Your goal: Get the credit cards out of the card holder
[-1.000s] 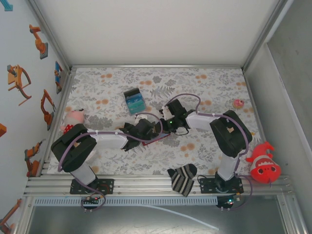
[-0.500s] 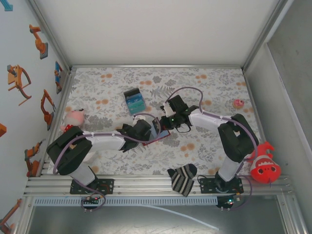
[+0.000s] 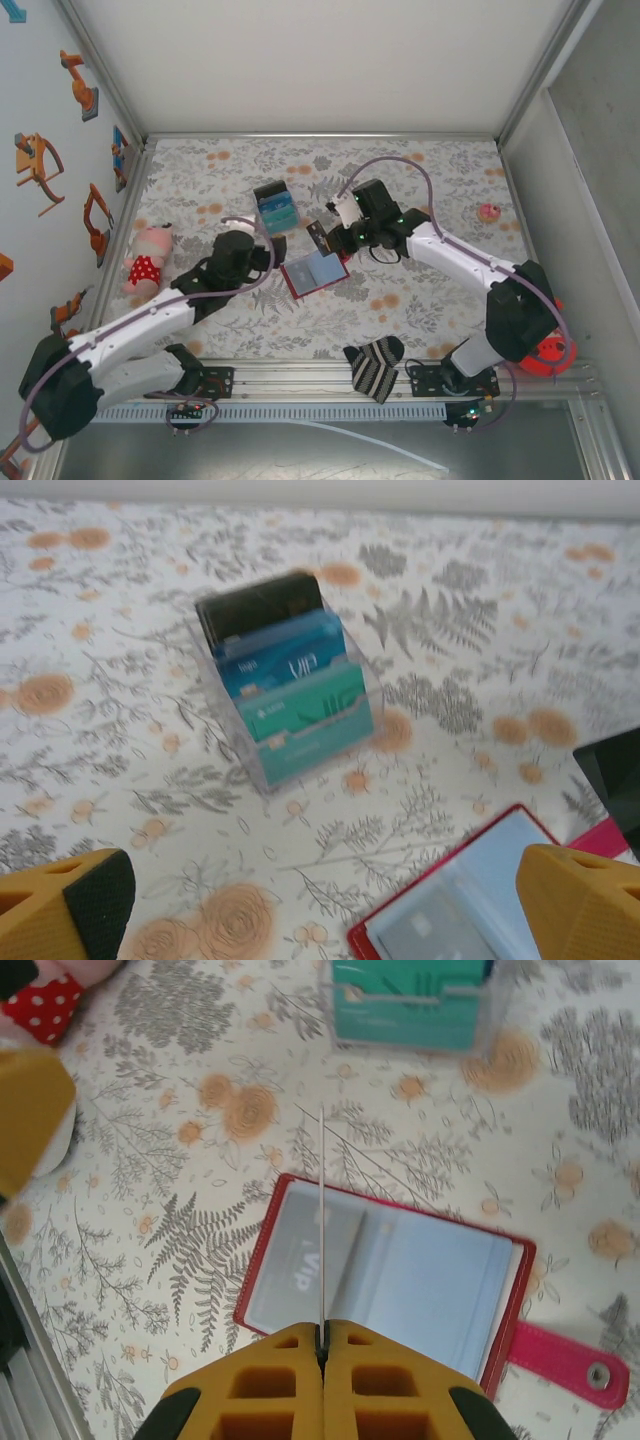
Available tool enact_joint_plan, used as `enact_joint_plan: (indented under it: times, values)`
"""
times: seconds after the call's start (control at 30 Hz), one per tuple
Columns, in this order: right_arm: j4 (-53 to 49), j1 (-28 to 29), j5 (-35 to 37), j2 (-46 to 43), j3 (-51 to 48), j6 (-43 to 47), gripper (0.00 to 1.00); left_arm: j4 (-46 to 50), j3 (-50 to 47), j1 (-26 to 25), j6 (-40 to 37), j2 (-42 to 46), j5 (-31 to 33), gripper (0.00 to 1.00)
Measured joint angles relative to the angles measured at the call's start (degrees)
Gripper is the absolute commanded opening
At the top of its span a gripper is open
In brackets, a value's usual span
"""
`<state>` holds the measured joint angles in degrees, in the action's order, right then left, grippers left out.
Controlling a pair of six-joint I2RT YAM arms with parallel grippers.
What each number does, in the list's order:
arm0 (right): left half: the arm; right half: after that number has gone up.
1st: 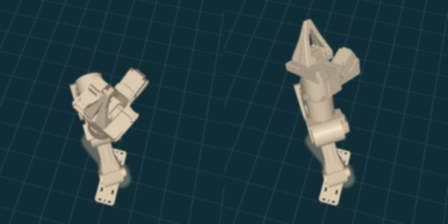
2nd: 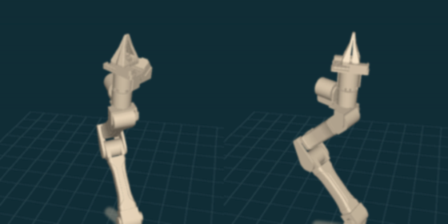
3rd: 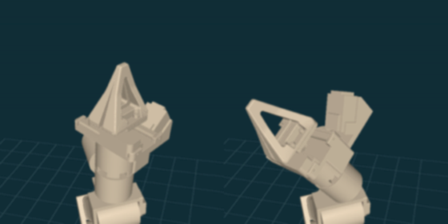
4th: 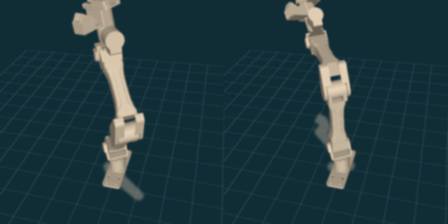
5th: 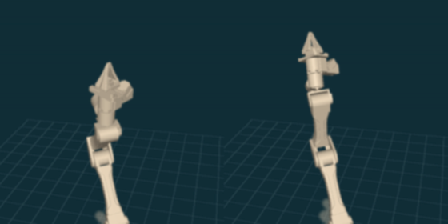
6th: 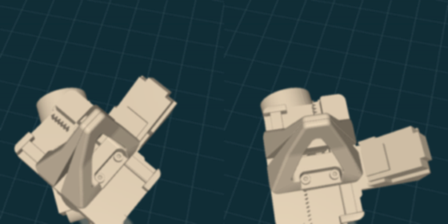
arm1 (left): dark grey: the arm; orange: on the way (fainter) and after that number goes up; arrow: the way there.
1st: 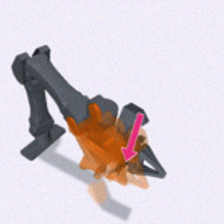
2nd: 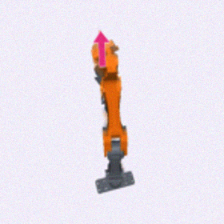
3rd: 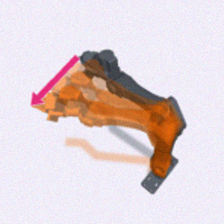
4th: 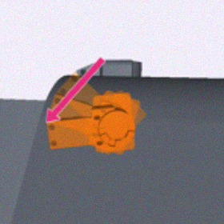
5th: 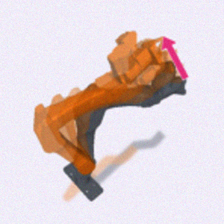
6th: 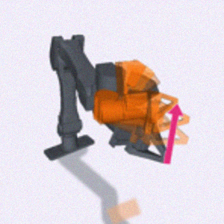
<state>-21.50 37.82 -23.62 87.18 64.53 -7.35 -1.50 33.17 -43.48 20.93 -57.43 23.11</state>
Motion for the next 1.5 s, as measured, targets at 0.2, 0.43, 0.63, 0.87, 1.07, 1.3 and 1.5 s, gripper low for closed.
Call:
enact_joint_plan:
  times: [0.2,0.43,0.63,0.87,1.07,1.3,1.5]
  values:
    - [-5.3,5.0,2.0,0.1,6.0,10.6,0.0,-2.3,-2.7,7.9,-6.9,6.1,-16.2,0.82]
    - [-11.3,6.9,1.2,0.9,11.1,20.7,0.0,-2.8,-2.8,13.9,-15.5,5.7,-36.4,0.64]
    - [-16.7,7.0,-1.7,1.4,13.0,26.4,0.0,0.3,1.2,14.3,-22.6,0.8,-51.2,0.62]
    - [-20.2,7.0,-4.9,2.2,15.4,30.2,0.0,2.4,5.0,11.9,-28.6,-4.4,-58.7,0.3]
    - [-22.7,6.2,-5.1,3.4,16.0,32.1,0.0,3.8,6.3,8.6,-30.7,-7.6,-61.0,0.0]
    - [-20.5,6.2,-3.1,2.9,15.0,30.1,0.21,3.0,5.7,8.0,-30.0,-6.8,-60.2,0.0]
    - [-9.6,3.8,-4.4,-2.8,7.1,23.1,0.61,-1.3,-0.5,7.6,-24.9,2.7,-56.4,0.0]
